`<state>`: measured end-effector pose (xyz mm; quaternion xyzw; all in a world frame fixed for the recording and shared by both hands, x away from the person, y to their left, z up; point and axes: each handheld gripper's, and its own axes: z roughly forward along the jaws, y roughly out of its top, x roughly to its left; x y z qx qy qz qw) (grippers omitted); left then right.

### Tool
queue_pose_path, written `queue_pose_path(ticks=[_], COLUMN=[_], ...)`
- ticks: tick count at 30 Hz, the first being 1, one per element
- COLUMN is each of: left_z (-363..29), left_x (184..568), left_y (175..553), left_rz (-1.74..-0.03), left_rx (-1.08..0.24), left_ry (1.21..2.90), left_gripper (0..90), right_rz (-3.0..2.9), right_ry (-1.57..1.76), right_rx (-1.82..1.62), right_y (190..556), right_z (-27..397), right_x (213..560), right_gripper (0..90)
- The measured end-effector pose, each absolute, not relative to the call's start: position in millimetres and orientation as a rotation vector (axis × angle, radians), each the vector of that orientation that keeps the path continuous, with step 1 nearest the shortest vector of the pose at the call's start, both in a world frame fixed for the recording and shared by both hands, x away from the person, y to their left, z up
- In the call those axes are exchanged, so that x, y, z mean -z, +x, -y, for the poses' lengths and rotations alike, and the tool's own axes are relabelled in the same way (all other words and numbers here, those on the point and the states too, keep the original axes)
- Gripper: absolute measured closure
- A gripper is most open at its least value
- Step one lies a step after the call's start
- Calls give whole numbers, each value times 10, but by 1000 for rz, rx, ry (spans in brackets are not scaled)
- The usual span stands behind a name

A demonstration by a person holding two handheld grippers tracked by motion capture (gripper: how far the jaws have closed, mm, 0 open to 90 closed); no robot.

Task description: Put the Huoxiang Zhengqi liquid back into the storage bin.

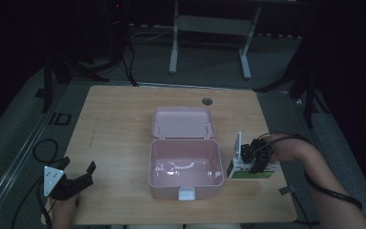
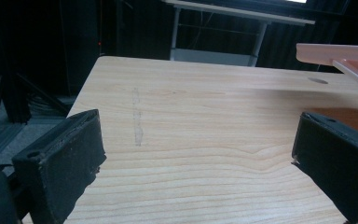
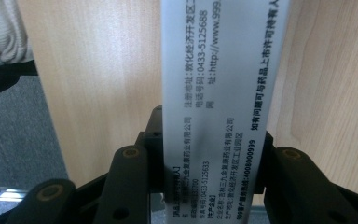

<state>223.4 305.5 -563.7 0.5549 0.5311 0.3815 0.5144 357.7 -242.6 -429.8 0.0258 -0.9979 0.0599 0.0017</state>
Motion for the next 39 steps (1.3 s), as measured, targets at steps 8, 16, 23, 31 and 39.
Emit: queue_pose_path(ticks=[8, 16, 23, 31, 39], left_z=[-3056, -3057, -3058, -3055, -3060], left_x=[5637, 5637, 5637, 5637, 5636], left_y=[2234, 2235, 2235, 2236, 2235], left_rz=[-1278, -1279, -1279, -1280, -1280], left_rx=[-916, -915, -914, -915, -912], left_ry=[1332, 1330, 1330, 1327, 1329], left_gripper=[22, 22, 22, 22, 22], right_rz=[3149, 3155, 3159, 3173, 3180], right_ry=[46, 4, -35, -74, -86], right_rx=[-158, -161, -175, -160, -154], right_y=[3535, 3501, 3492, 3498, 3530], right_z=[2416, 2396, 2385, 2388, 2356], right_x=[4062, 3889, 3795, 3607, 3432], right_gripper=[631, 631, 630, 630, 630])
